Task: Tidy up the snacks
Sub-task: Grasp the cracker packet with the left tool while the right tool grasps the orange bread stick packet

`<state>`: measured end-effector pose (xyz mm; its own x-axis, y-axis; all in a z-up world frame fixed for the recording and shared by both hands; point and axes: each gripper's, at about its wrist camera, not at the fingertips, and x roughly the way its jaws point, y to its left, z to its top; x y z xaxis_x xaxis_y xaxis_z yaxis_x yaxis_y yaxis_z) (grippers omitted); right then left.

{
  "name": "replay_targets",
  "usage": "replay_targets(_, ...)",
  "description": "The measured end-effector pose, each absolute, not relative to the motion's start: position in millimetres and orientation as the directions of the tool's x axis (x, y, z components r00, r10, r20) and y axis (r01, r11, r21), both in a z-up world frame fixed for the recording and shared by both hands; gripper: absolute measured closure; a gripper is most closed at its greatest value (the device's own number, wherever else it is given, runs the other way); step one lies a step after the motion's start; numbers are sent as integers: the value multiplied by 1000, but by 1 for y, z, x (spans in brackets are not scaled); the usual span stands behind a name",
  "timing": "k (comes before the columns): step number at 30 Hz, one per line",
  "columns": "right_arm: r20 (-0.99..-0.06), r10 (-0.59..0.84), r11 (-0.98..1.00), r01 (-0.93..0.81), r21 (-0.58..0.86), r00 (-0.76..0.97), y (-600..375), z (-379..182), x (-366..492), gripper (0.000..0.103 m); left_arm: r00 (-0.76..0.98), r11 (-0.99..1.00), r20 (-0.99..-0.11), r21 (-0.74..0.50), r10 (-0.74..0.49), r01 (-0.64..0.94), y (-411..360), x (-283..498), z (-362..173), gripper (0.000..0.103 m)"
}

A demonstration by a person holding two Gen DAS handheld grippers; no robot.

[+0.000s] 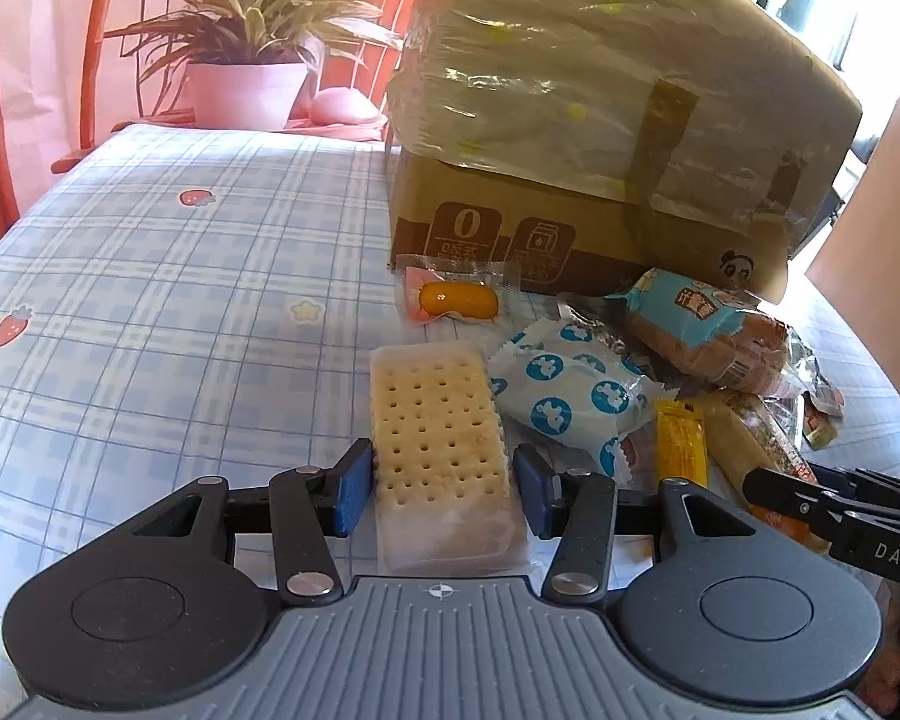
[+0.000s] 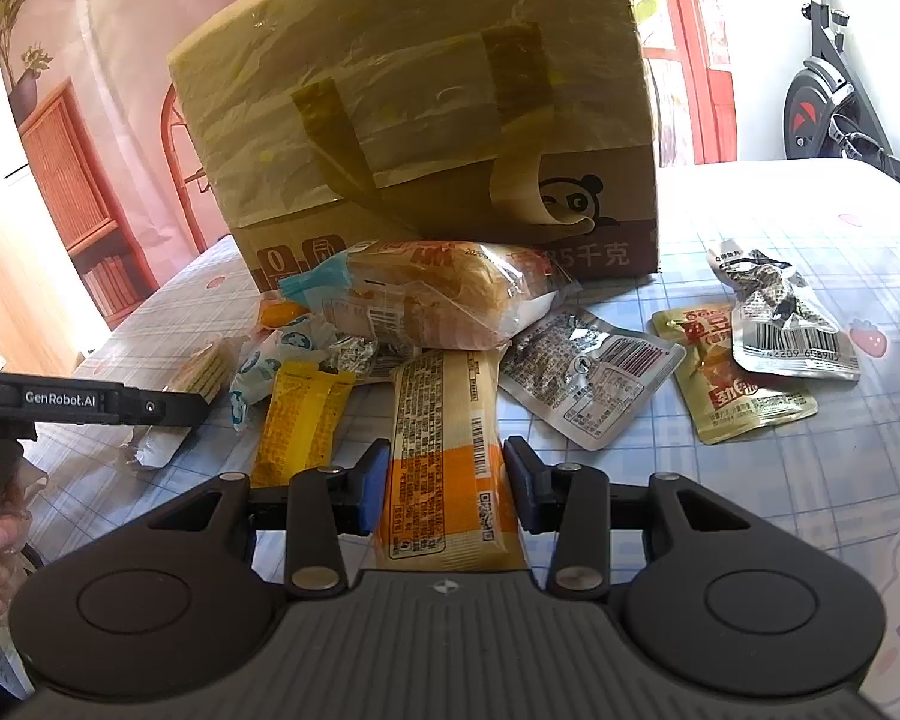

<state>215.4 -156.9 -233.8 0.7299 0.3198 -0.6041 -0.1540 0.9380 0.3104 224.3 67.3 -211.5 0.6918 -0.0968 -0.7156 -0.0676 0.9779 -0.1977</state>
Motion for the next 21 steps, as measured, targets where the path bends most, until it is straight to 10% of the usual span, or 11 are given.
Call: replay_targets(21,-606,351,928,-177,328,714,-157,-216,204,62,763,967,-631,-253,-138,-34,66,198,-179,51)
